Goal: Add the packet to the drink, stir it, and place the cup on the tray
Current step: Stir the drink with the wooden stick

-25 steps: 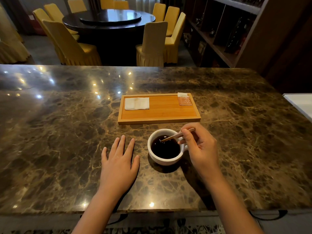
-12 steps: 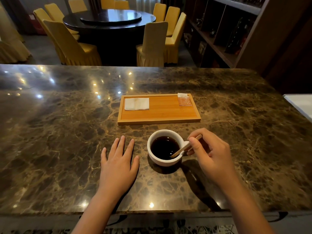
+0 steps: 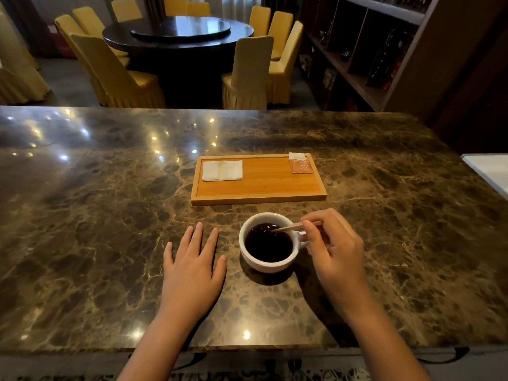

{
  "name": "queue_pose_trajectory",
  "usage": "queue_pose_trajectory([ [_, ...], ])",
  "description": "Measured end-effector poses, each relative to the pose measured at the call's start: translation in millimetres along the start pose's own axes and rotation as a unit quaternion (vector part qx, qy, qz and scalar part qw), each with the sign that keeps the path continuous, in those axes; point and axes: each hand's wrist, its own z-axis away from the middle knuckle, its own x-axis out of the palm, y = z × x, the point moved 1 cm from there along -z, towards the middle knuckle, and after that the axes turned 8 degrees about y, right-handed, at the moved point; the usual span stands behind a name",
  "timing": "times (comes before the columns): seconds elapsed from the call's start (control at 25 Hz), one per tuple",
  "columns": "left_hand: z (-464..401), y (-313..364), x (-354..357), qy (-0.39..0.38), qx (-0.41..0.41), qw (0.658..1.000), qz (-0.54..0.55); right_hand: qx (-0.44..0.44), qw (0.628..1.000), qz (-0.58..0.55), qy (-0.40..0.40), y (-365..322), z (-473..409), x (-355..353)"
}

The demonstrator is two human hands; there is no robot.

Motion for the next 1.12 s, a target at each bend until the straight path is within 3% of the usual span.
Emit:
queue_pose_trajectory([
  [0.2,0.1,0.6,0.1,0.004,-0.001,1.0,0.002,-0.014,0.998,0.045,-0.036,-4.4,-0.4,-13.9],
  [0.4,0.2,0.6,-0.1,0.006,0.003,1.0,0.005,0.122,0.987,-0.088,-0.061,-11.9,1.0,-10.5],
  [0.52,0.3,0.0,0.2,0.006,0.002,1.0,0.004,0.161,0.979,-0.118,-0.041,-11.2,-5.1,-17.9],
  [0.92,0.5,1.2,-1.3,0.001,-0.001,1.0,0.004,0.19,0.979,-0.064,0.039,1.0,-37.3,-44.2],
  [1.12,0.2,1.7,-1.9,-0.003,-0.005,1.0,-0.001,0.235,0.963,-0.123,0.047,-3.1,-52.7,-45.8],
])
